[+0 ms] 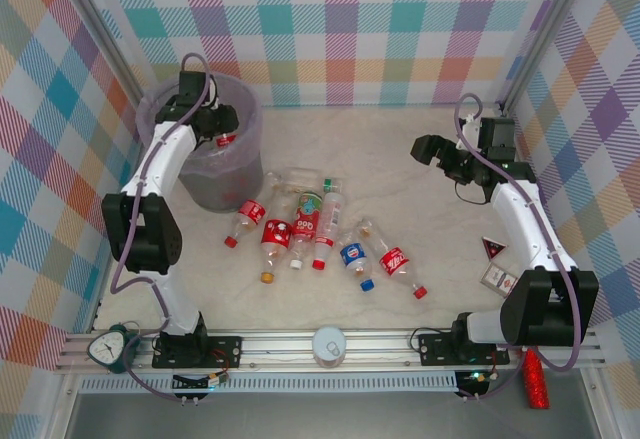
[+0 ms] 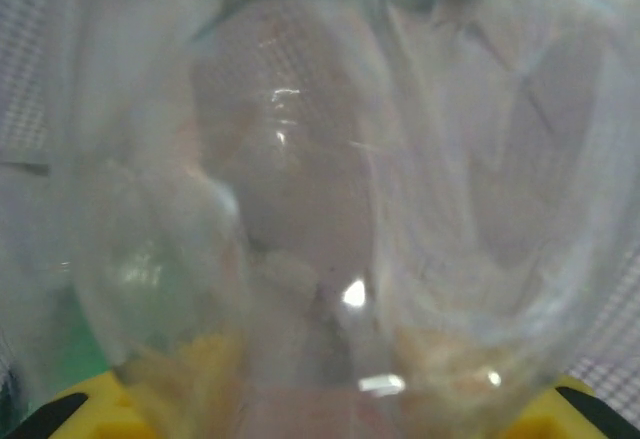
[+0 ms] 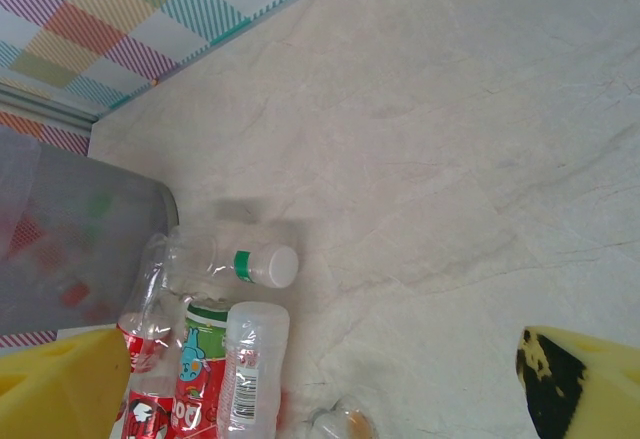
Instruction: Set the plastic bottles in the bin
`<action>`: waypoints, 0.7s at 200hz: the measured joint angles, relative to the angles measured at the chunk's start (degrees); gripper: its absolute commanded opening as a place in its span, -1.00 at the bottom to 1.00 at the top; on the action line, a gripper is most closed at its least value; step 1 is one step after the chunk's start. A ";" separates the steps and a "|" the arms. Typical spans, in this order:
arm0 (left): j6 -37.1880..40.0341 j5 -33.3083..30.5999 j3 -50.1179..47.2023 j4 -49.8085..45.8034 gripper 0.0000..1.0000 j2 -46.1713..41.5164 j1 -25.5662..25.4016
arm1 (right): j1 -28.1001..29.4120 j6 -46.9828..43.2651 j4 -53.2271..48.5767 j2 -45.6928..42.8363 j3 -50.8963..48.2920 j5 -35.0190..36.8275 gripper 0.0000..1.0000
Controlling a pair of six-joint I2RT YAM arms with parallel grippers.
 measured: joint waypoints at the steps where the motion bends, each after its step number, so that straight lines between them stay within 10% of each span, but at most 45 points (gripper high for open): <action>1: 0.00 -0.02 -0.22 0.09 -1.00 0.00 0.00 | 0.00 0.00 0.00 0.00 0.00 0.00 0.97; 114: -0.31 0.15 -9.64 7.41 -1.00 1.66 -0.68 | 0.22 -0.02 -0.31 0.76 0.66 0.22 0.97; 140: -0.52 0.15 -9.66 7.43 -0.49 1.66 -0.72 | 0.33 -0.04 -0.42 0.81 0.66 0.26 0.97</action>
